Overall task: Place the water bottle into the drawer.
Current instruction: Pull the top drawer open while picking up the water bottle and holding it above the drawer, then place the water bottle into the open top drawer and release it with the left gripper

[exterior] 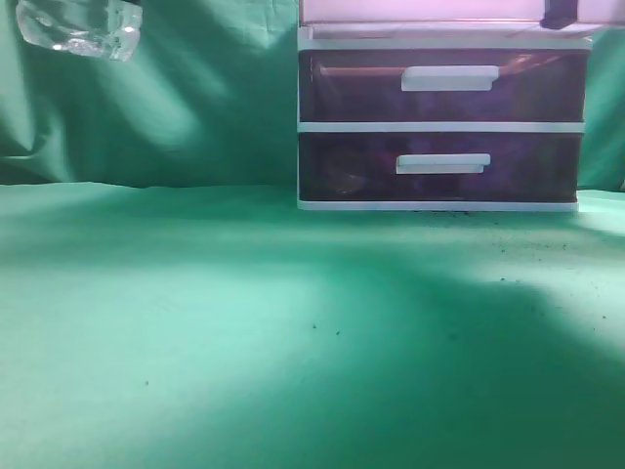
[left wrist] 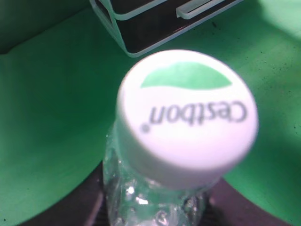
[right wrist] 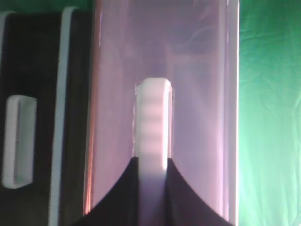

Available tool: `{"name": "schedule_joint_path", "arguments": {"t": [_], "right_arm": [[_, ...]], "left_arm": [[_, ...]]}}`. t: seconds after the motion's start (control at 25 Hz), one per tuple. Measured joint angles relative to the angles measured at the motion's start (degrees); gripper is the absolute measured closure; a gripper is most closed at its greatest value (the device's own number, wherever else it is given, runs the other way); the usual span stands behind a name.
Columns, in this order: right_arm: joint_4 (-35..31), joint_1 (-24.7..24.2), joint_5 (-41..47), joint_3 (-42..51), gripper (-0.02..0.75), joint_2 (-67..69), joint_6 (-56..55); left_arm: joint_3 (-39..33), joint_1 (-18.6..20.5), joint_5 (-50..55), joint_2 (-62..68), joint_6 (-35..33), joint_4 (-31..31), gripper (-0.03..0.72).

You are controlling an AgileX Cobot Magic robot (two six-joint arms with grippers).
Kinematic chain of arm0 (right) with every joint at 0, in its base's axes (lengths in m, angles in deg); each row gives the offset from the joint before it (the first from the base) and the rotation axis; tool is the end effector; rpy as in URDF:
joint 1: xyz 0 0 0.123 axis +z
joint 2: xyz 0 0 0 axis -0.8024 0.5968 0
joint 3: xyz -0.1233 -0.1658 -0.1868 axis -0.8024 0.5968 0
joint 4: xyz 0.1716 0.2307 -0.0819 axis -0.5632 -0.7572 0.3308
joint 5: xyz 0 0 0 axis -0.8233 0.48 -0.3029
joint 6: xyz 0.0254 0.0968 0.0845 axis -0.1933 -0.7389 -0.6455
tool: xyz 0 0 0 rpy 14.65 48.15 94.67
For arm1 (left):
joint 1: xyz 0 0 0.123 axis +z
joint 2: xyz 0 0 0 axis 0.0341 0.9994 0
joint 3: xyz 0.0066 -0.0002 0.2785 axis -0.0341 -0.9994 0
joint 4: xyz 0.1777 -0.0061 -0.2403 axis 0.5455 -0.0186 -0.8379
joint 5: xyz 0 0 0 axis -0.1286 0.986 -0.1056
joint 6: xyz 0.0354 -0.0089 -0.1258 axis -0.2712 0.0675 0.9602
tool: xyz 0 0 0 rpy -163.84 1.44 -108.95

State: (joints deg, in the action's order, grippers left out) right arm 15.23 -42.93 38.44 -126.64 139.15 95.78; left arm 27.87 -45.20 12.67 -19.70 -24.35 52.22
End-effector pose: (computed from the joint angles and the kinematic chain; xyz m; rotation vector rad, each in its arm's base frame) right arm 0.4097 0.1062 0.2326 -1.5245 1.0164 -0.8085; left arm 0.2448 -0.2002 0.2891 0.6418 2.0146 -0.1425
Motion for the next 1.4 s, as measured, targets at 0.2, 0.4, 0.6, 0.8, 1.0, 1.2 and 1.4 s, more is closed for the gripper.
{"name": "schedule_joint_path", "arguments": {"t": [0.2,0.4,0.6,0.8,1.0,1.2,1.4], "right_arm": [[-1.1,1.9,0.8,6.2,0.662,-5.1,0.0],[-1.9,3.9,3.5,8.0,0.662,-7.3,0.0],[-4.0,4.0,4.5,8.2,0.662,-7.3,-0.1],[-5.7,4.0,5.2,8.3,0.662,-7.3,0.0],[-5.8,4.0,5.2,8.3,0.662,-7.3,0.0],[-5.7,4.0,5.2,8.3,0.662,-7.3,0.1],[-5.6,4.2,5.2,8.3,0.662,-7.3,0.3]], "left_arm": [[0.0,0.0,0.0,0.0,0.0,1.5,0.431],[0.8,0.0,-0.1,0.0,0.2,2.8,0.431],[8.2,0.0,-3.2,0.5,0.8,4.3,0.431],[21.9,0.0,-11.5,5.4,0.8,10.0,0.431],[37.8,0.0,-12.6,17.4,0.8,12.0,0.431],[50.0,0.4,-7.4,31.4,0.8,14.3,0.431],[54.6,4.4,-5.4,40.0,0.6,8.8,0.431]]}}
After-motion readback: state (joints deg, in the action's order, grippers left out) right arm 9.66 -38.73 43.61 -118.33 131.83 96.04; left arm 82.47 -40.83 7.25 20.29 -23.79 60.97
